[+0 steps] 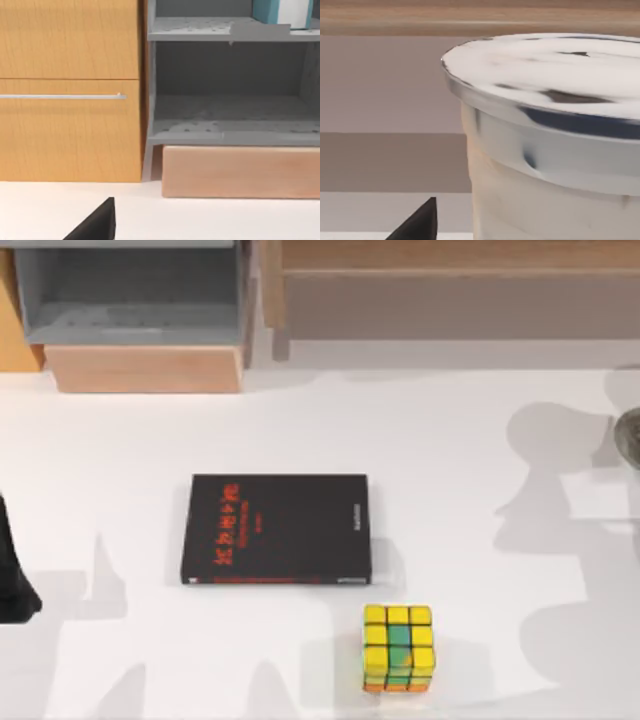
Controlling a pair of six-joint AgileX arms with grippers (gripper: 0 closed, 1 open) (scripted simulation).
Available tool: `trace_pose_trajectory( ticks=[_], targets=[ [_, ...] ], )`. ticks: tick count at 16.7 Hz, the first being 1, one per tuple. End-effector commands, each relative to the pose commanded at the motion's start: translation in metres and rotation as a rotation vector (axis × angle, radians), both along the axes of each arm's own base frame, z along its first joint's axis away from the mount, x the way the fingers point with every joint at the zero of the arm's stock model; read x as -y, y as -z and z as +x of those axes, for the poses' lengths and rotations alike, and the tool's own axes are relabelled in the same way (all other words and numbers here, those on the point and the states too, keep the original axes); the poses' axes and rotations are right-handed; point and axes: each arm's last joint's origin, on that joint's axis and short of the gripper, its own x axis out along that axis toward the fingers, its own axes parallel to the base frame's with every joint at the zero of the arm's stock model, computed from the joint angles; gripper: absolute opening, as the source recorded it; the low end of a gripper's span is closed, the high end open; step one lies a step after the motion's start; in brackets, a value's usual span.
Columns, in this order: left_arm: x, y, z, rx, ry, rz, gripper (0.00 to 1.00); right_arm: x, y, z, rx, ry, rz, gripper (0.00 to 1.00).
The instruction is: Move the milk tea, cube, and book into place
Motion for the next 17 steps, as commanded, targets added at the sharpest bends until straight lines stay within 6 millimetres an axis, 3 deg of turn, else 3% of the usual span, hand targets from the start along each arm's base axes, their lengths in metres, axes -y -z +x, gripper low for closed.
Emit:
trace_pose_trajectory(
  ticks=[5, 11, 17],
  targets=[
    [0.000, 0.000, 0.000, 0.000, 0.000, 0.000, 1.00, -0.002, -0.005, -0.005, -0.035, -0.007, 0.003, 1.00],
    [0.000, 0.000, 0.000, 0.000, 0.000, 0.000, 1.00, -0.001, -0.046, -0.015, 0.008, -0.002, -0.002, 1.00],
    [0.000, 0.000, 0.000, 0.000, 0.000, 0.000, 1.00, -0.002, -0.049, -0.018, 0.000, -0.008, 0.000, 1.00]
  ],
)
